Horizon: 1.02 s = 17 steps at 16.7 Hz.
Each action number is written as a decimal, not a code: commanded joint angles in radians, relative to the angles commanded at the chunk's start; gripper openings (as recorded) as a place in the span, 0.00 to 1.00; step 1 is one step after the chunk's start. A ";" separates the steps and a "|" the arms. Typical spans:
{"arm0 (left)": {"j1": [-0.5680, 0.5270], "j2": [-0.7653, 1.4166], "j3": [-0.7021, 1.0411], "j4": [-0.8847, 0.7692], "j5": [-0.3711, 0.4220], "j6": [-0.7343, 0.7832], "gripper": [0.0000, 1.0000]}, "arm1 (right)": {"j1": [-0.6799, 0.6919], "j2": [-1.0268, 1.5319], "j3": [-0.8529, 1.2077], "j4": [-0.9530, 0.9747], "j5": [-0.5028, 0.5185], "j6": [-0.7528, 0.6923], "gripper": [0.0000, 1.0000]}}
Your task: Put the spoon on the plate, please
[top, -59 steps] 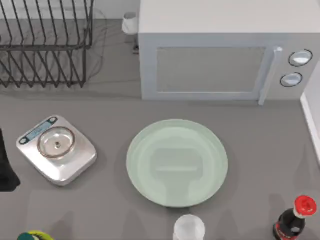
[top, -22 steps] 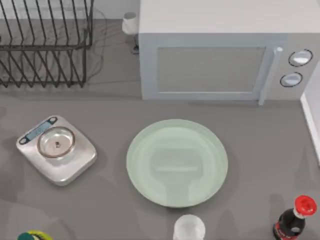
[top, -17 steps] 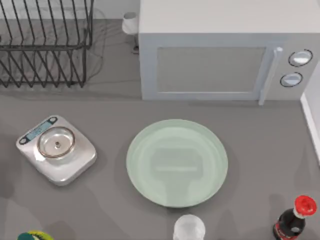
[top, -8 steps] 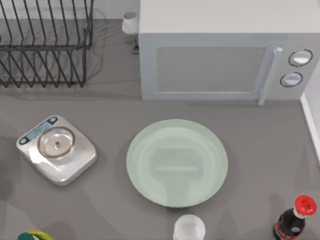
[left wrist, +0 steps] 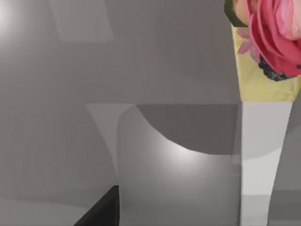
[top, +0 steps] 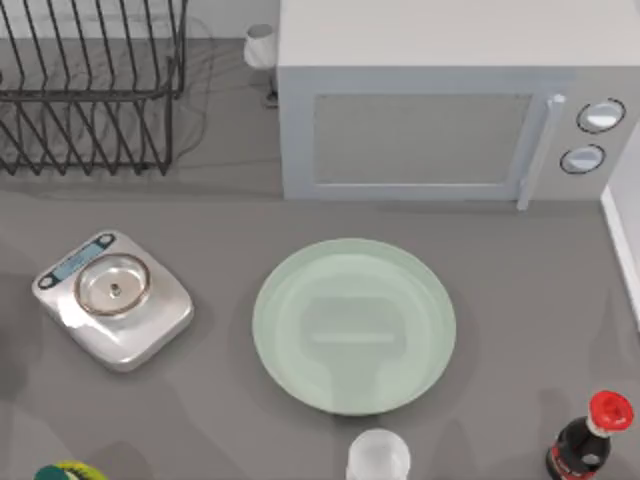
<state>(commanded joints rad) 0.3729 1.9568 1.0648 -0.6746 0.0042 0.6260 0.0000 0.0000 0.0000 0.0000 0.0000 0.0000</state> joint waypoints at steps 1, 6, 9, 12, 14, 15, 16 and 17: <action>0.000 0.000 0.000 0.000 0.000 0.000 0.25 | 0.000 0.000 0.000 0.000 0.000 0.000 1.00; 0.000 0.000 0.000 0.000 0.000 0.000 0.00 | 0.000 0.000 0.000 0.000 0.000 0.000 1.00; 0.000 0.000 0.000 0.000 0.000 0.000 0.00 | 0.000 0.000 0.000 0.000 0.000 0.000 1.00; 0.000 0.000 0.000 0.000 0.000 0.000 0.00 | 0.000 0.000 0.000 0.000 0.000 0.000 1.00; 0.000 -0.059 0.023 -0.051 0.021 -0.007 0.00 | 0.000 0.000 0.000 0.000 0.000 0.000 1.00; 0.000 -0.062 0.034 -0.064 0.021 -0.007 0.00 | 0.000 0.000 0.000 0.000 0.000 0.000 1.00; 0.000 -0.070 0.053 -0.088 0.022 -0.006 0.00 | 0.000 0.000 0.000 0.000 0.000 0.000 1.00; -0.001 -0.082 0.077 -0.123 0.022 -0.005 0.00 | 0.000 0.000 0.000 0.000 0.000 0.000 1.00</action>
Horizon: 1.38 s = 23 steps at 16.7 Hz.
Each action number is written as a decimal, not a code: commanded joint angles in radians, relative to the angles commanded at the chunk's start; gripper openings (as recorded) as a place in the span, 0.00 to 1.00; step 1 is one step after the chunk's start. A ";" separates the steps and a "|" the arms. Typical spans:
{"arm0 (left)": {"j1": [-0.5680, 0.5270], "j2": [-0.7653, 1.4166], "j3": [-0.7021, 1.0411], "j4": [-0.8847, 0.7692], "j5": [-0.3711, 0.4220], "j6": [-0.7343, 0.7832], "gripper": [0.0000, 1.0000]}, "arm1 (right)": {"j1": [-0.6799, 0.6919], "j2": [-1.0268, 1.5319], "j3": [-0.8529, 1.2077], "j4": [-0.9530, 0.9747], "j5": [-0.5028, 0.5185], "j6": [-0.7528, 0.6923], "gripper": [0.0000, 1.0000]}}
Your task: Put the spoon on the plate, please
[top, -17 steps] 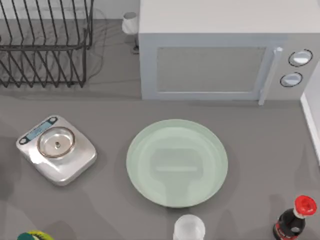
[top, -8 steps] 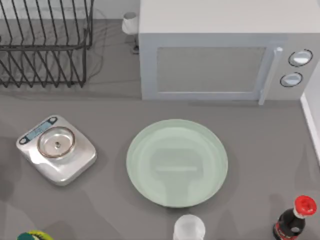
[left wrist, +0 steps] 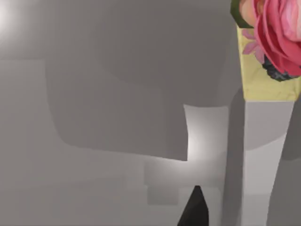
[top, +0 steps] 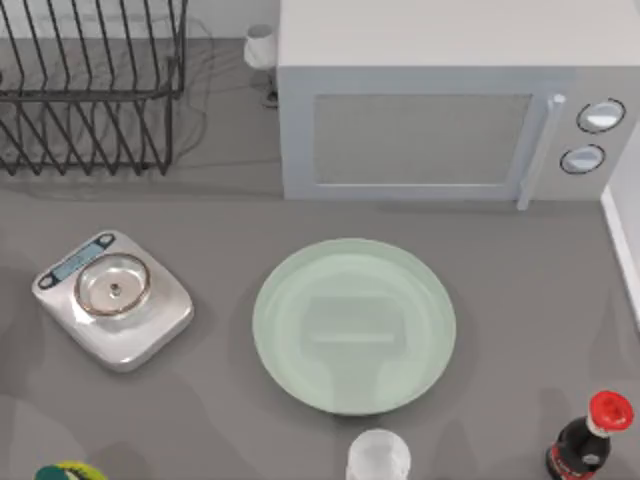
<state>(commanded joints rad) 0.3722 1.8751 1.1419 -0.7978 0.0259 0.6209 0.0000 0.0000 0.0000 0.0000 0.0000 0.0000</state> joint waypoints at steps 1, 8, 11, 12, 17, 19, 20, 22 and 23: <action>-0.001 -0.014 0.027 -0.045 0.000 0.000 0.00 | 0.000 0.000 0.000 0.000 0.000 0.000 1.00; -0.003 -0.118 0.188 -0.311 -0.001 -0.007 0.00 | 0.000 0.000 0.000 0.000 0.000 0.000 1.00; -0.001 -0.115 0.185 -0.309 -0.002 -0.005 0.00 | 0.000 0.000 0.000 0.000 0.000 0.000 1.00; -0.003 -0.113 0.187 -0.309 -0.002 -0.005 0.00 | 0.000 0.000 0.000 0.000 0.000 0.000 1.00; -0.160 -0.032 0.285 -0.323 -0.001 0.028 0.00 | 0.000 0.000 0.000 0.000 0.000 0.000 1.00; -0.294 0.021 0.347 -0.339 0.000 0.050 0.00 | 0.000 0.000 0.000 0.000 0.000 0.000 1.00; -0.376 0.048 0.378 -0.348 0.001 0.062 0.00 | 0.000 0.000 0.000 0.000 0.000 0.000 1.00; -0.567 0.103 0.440 -0.373 0.004 0.088 0.00 | 0.000 0.000 0.000 0.000 0.000 0.000 1.00; -0.667 0.131 0.472 -0.386 0.006 0.102 0.00 | 0.000 0.000 0.000 0.000 0.000 0.000 1.00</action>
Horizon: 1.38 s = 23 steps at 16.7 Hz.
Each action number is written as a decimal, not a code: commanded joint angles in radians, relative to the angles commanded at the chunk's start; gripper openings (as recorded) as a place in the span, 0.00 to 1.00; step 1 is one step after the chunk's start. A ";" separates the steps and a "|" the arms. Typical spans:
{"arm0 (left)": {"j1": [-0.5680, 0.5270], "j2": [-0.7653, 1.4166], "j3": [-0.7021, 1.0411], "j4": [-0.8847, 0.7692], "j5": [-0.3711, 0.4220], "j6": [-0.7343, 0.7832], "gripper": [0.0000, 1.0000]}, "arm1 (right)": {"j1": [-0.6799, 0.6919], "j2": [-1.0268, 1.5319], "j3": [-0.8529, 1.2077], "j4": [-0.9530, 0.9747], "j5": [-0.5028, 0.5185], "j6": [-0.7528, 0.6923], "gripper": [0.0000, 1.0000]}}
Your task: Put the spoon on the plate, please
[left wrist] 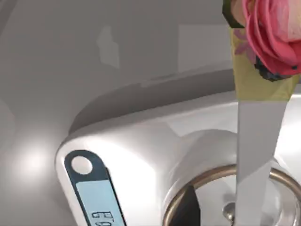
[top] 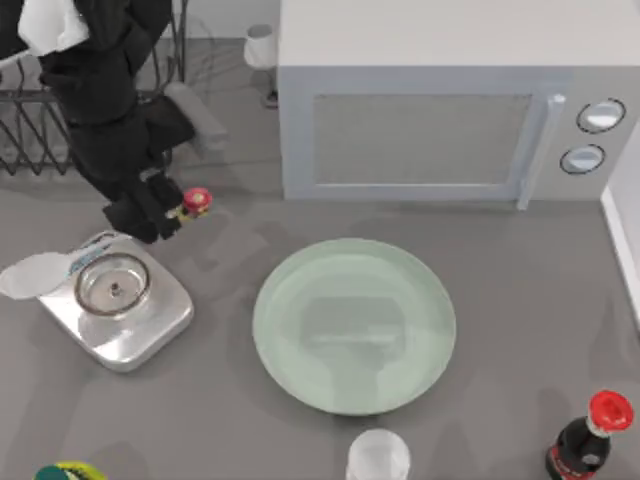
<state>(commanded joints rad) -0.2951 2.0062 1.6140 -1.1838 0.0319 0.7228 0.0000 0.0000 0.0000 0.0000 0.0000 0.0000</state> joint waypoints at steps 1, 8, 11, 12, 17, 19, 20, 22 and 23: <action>-0.094 0.028 0.033 -0.013 0.002 0.013 0.00 | 0.000 0.000 0.000 0.000 0.000 0.000 1.00; -0.477 0.190 0.214 -0.007 0.001 0.067 0.00 | 0.000 0.000 0.000 0.000 0.000 0.000 1.00; -0.493 0.200 0.226 -0.001 0.000 0.068 0.00 | 0.000 0.000 0.000 0.000 0.000 0.000 1.00; -0.493 0.200 0.226 -0.001 0.000 0.068 0.00 | 0.000 0.000 0.000 0.000 0.000 0.000 1.00; -0.498 0.194 0.219 0.011 0.009 0.075 0.00 | 0.000 0.000 0.000 0.000 0.000 0.000 1.00; -0.510 0.190 0.215 0.029 0.019 0.084 0.00 | 0.000 0.000 0.000 0.000 0.000 0.000 1.00; -0.517 0.187 0.212 0.040 0.025 0.090 0.00 | 0.000 0.000 0.000 0.000 0.000 0.000 1.00; -0.533 0.178 0.204 0.067 0.038 0.103 0.00 | 0.000 0.000 0.000 0.000 0.000 0.000 1.00; -0.541 0.174 0.200 0.081 0.044 0.110 0.00 | 0.000 0.000 0.000 0.000 0.000 0.000 1.00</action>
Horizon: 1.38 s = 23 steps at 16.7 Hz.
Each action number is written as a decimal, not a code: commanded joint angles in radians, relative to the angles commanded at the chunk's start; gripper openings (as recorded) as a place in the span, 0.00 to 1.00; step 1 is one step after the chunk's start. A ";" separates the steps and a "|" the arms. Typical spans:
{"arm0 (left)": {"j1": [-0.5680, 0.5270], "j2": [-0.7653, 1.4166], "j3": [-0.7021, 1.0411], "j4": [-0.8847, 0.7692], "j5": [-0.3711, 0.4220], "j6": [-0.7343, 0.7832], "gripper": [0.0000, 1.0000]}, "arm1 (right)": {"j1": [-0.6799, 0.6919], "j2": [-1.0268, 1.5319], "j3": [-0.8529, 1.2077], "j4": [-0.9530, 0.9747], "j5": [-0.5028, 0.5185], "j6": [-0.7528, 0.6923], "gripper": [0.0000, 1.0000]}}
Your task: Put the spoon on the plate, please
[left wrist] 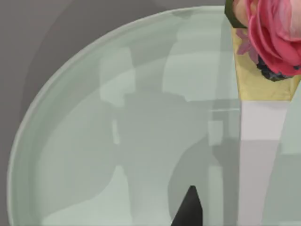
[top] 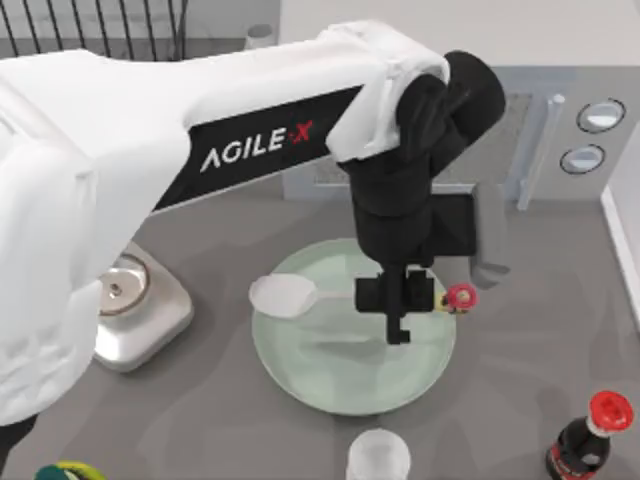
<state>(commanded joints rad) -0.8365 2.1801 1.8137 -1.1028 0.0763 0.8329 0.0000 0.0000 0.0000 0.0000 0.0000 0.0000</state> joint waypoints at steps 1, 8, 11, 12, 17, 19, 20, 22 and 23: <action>-0.008 -0.004 -0.004 0.014 0.006 0.007 0.00 | 0.000 0.000 0.000 0.000 0.000 0.000 1.00; -0.028 -0.023 -0.028 0.087 0.020 0.023 0.00 | 0.000 0.000 0.000 0.000 0.000 0.000 1.00; -0.013 -0.022 -0.035 0.095 0.006 0.010 0.00 | 0.000 0.000 0.000 0.000 0.000 0.000 1.00; -0.006 -0.020 -0.037 0.094 -0.001 0.004 0.00 | 0.000 0.000 0.000 0.000 0.000 0.000 1.00; 0.032 0.007 -0.052 0.081 -0.034 -0.026 0.00 | 0.000 0.000 0.000 0.000 0.000 0.000 1.00; 0.042 0.027 -0.063 0.077 -0.042 -0.034 0.00 | 0.000 0.000 0.000 0.000 0.000 0.000 1.00; 0.046 0.038 -0.071 0.076 -0.044 -0.036 0.00 | 0.000 0.000 0.000 0.000 0.000 0.000 1.00; 0.050 0.060 -0.092 0.076 -0.044 -0.039 0.00 | 0.000 0.000 0.000 0.000 0.000 0.000 1.00; 0.050 0.063 -0.094 0.076 -0.044 -0.040 0.00 | 0.000 0.000 0.000 0.000 0.000 0.000 1.00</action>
<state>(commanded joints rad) -0.7864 2.2431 1.7195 -1.0267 0.0327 0.7932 0.0000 0.0000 0.0000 0.0000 0.0000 0.0000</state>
